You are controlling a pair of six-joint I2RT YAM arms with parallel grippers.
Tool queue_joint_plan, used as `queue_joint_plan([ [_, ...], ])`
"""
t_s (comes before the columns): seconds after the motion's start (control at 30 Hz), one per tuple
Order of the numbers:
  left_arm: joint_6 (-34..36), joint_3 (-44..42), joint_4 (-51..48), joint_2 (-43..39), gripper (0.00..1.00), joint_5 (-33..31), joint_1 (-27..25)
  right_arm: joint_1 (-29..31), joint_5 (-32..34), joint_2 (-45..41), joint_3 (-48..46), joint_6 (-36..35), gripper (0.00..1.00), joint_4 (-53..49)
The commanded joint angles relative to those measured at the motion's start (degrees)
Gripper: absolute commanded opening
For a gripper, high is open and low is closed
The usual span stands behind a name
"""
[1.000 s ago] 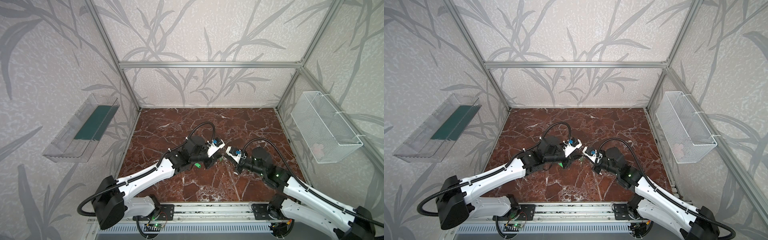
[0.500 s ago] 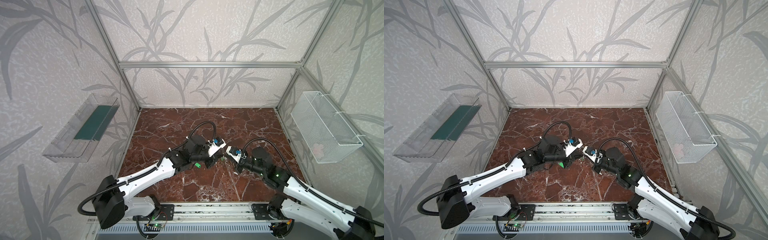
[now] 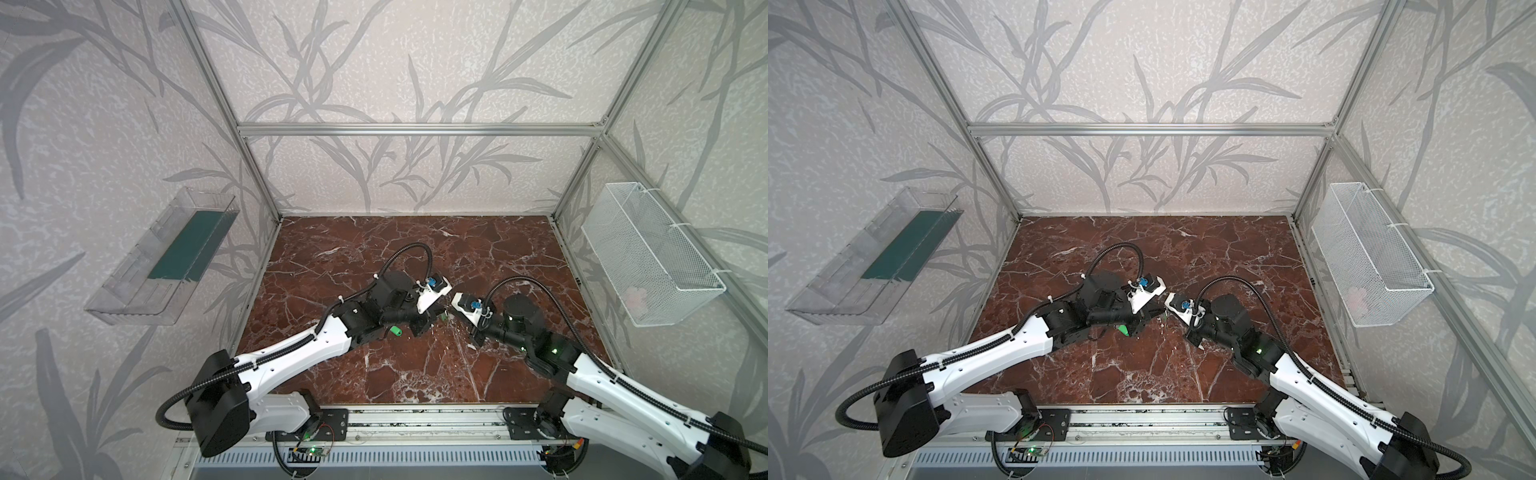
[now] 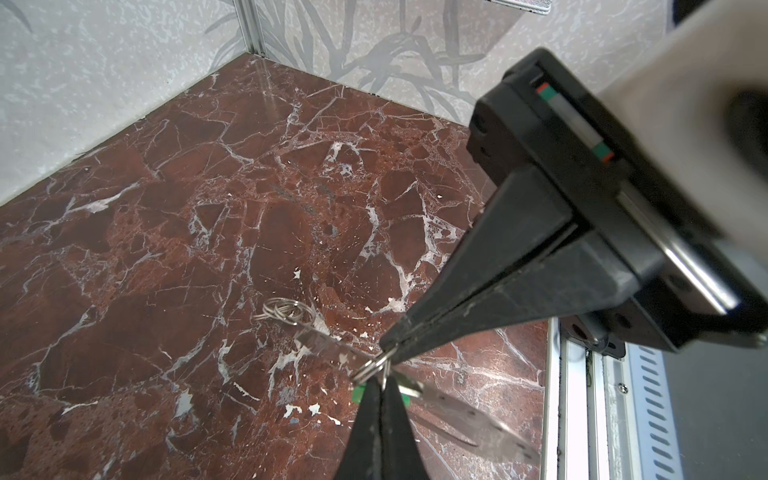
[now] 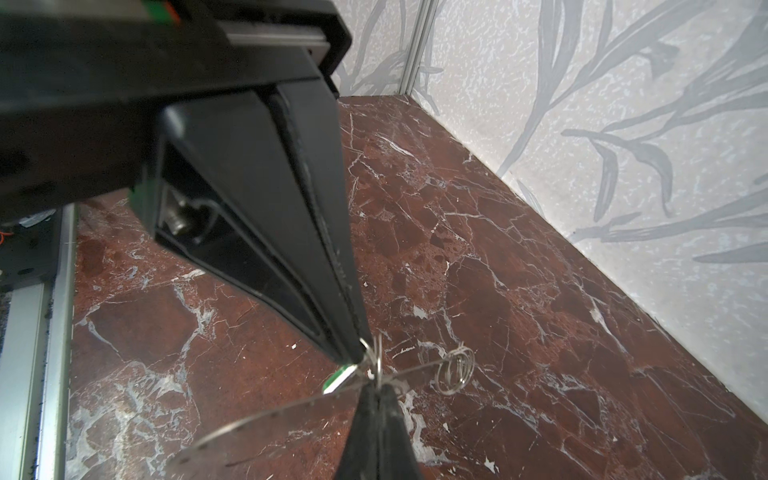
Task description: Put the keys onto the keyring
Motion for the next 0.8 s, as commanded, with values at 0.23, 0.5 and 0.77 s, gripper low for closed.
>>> queue_joint_plan([
  [0.23,-3.21,0.50,2.31,-0.34,0.00,-1.43,0.91,1.07,-0.16,-2.65,-2.17,-1.98,0.00,1.51],
  [0.5,-4.30,0.52,3.02,0.45,0.00,-0.24,1.19,1.21,0.09,-3.40,-2.15,-4.45,0.00,0.97],
  [0.77,-4.63,1.11,2.21,2.30,0.00,0.65,1.19,1.71,0.86,-4.68,-3.04,-5.34,0.00,3.30],
])
